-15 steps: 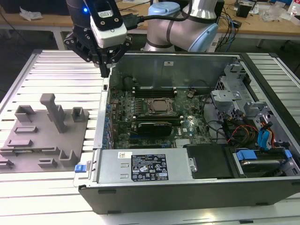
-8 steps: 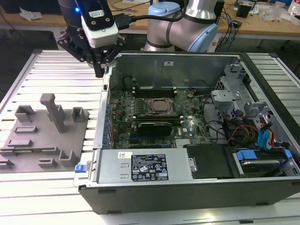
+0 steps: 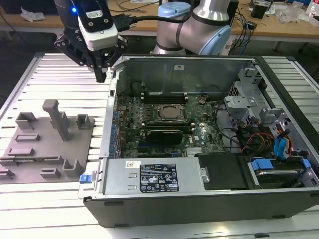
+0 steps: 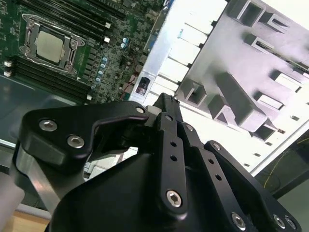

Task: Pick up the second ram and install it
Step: 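Reach for the second ram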

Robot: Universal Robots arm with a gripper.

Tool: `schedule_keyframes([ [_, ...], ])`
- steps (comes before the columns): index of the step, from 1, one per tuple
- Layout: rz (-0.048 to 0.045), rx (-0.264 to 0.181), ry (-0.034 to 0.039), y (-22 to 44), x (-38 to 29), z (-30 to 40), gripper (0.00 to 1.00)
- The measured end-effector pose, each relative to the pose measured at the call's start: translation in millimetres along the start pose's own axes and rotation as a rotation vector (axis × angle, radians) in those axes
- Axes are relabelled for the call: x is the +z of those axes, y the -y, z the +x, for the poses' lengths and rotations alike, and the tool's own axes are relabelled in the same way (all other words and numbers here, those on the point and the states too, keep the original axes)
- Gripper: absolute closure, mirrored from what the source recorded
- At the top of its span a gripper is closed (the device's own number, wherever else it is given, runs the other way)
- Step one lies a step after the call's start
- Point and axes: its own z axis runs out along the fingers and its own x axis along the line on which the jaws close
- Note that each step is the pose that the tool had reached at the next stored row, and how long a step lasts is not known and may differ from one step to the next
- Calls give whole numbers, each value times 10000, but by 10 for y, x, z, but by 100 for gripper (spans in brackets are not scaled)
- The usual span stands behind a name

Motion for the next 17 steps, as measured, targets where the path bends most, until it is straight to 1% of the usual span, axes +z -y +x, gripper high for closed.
schedule_keyframes([
  [2,0,0,0,4,-1,49,89],
  [4,0,0,0,5,-2,74,89],
  [6,0,0,0,10,-3,131,89],
  [9,1,-1,0,14,-5,189,89],
  [12,1,0,0,17,-6,234,89],
  [15,2,1,0,24,-8,328,89],
  [17,2,-1,0,27,-9,359,89],
])
